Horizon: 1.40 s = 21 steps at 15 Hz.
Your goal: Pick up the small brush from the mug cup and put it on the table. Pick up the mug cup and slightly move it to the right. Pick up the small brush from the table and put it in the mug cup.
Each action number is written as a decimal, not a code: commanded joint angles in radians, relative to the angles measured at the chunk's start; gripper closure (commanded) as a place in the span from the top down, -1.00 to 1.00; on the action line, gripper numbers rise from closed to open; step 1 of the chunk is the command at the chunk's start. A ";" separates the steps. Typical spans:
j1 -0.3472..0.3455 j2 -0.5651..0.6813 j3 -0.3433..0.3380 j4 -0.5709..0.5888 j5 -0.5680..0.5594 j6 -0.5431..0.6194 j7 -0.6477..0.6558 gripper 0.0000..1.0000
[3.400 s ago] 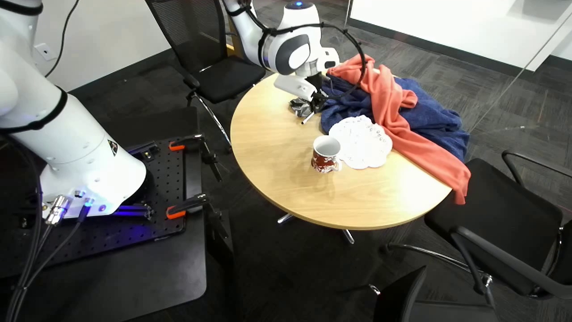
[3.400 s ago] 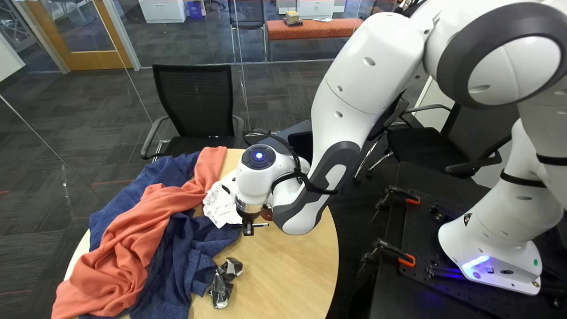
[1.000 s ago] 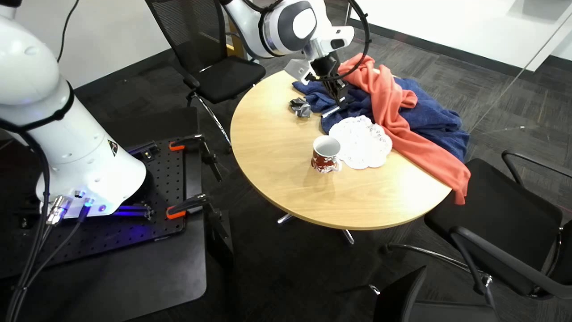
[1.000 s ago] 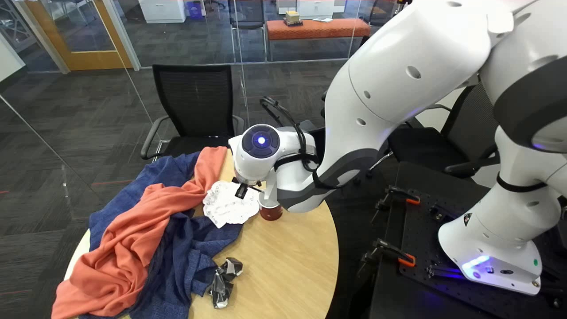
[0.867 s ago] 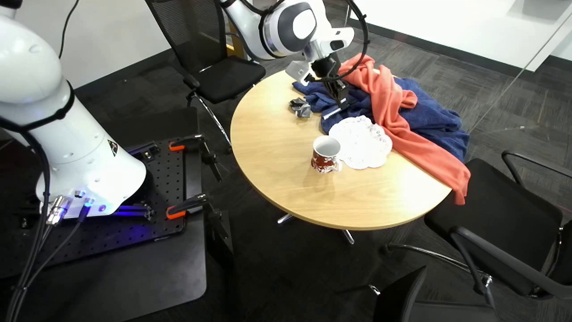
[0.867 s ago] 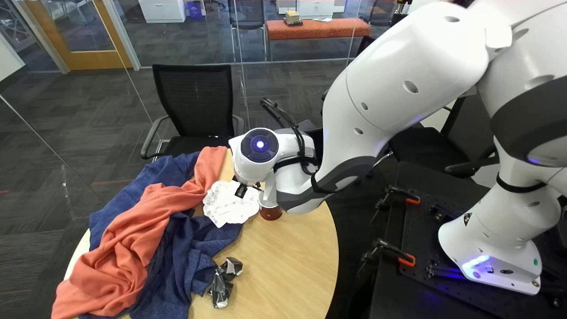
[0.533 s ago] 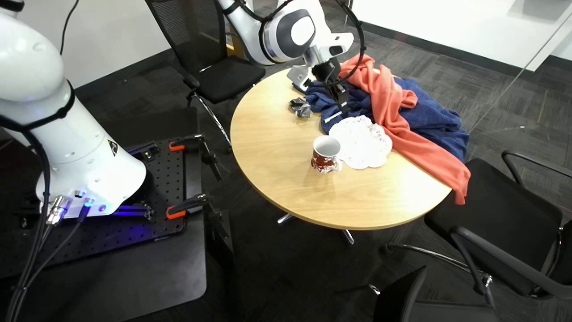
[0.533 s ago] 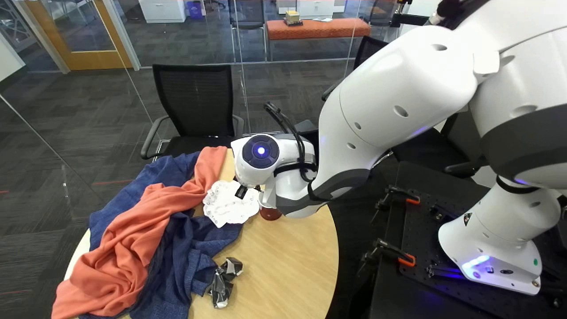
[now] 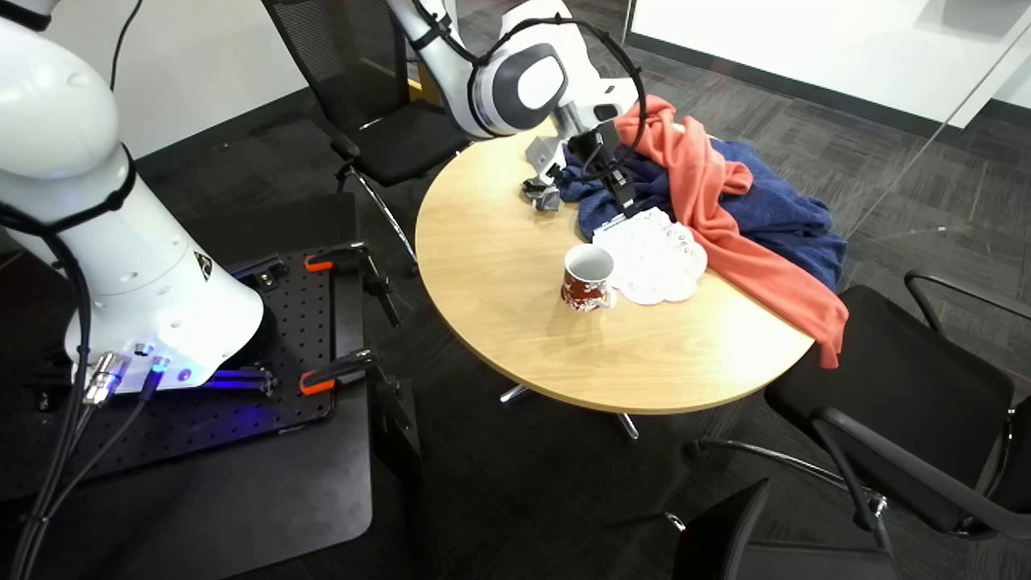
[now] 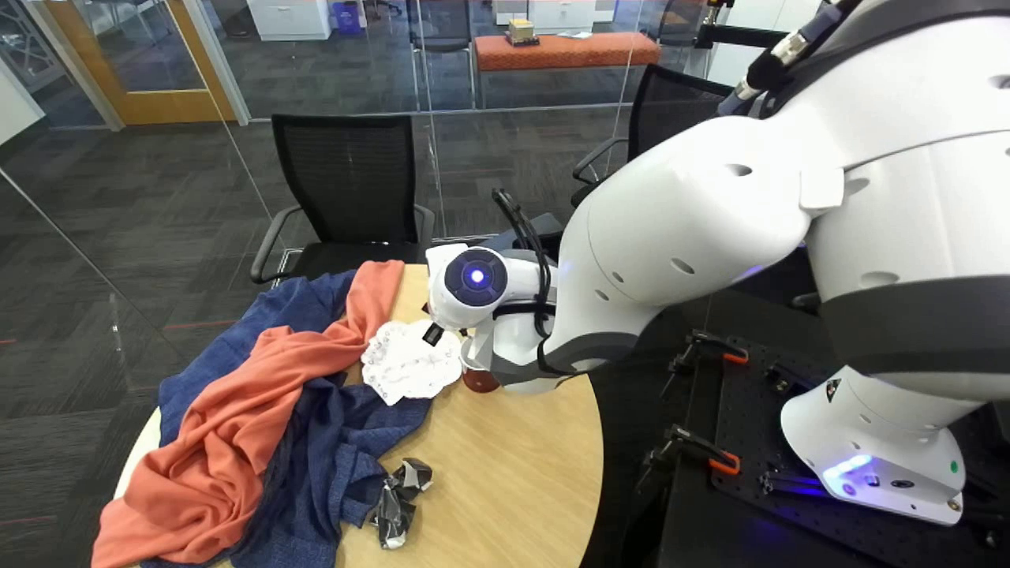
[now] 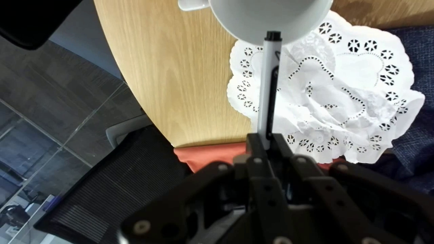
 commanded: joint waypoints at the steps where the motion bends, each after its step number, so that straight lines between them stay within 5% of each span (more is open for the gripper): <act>1: 0.079 0.066 -0.062 -0.009 0.083 0.029 0.004 -0.94; 21: 0.226 0.287 -0.136 0.004 0.302 0.021 0.023 -0.94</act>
